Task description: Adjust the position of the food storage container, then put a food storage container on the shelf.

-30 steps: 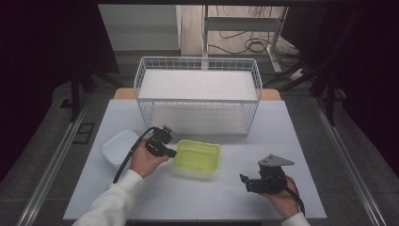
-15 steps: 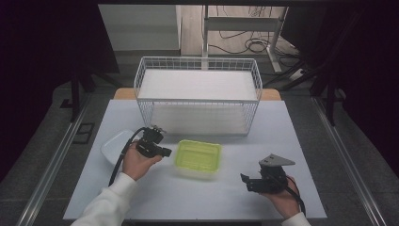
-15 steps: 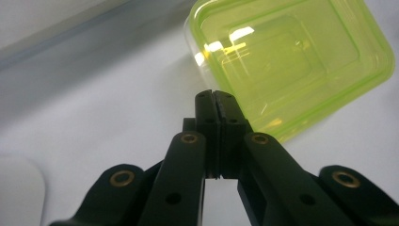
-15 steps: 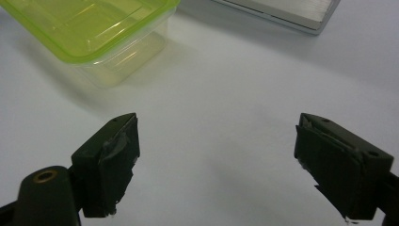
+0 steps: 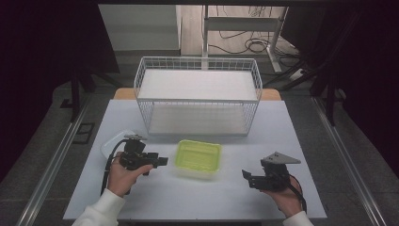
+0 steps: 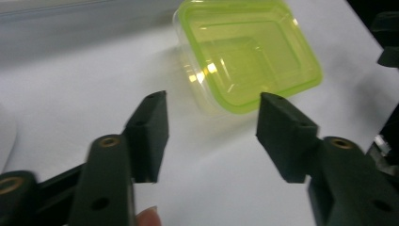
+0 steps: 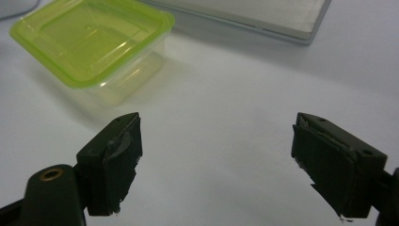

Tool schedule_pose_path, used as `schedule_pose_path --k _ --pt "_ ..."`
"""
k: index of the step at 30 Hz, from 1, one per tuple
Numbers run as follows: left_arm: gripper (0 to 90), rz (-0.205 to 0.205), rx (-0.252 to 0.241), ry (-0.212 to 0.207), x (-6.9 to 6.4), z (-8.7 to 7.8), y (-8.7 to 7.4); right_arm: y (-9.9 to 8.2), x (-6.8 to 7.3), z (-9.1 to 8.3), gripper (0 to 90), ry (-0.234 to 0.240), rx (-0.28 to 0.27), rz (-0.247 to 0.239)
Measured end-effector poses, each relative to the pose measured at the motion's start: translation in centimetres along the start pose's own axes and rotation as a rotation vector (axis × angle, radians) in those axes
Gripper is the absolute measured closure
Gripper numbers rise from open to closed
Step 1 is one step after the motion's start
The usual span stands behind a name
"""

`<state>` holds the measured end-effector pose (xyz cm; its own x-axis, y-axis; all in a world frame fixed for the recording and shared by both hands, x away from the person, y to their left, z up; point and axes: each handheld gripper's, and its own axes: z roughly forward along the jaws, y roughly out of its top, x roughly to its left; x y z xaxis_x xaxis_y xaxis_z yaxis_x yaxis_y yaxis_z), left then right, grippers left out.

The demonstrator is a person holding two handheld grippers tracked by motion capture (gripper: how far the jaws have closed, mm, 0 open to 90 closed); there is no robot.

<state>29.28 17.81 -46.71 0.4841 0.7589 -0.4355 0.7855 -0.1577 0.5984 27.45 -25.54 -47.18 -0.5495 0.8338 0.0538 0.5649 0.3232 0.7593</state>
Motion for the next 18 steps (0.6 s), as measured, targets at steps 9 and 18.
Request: schedule_pose_path --k 9,18 --pt "32.9 -0.022 -0.052 -0.073 -0.4 -1.0 -0.1 0.2 -0.1 -0.1 18.7 0.051 -0.005 0.042" --pt "31.4 -0.033 -0.013 -0.061 -0.7 0.1 1.3 2.9 0.3 0.1 20.1 0.107 0.04 0.109"
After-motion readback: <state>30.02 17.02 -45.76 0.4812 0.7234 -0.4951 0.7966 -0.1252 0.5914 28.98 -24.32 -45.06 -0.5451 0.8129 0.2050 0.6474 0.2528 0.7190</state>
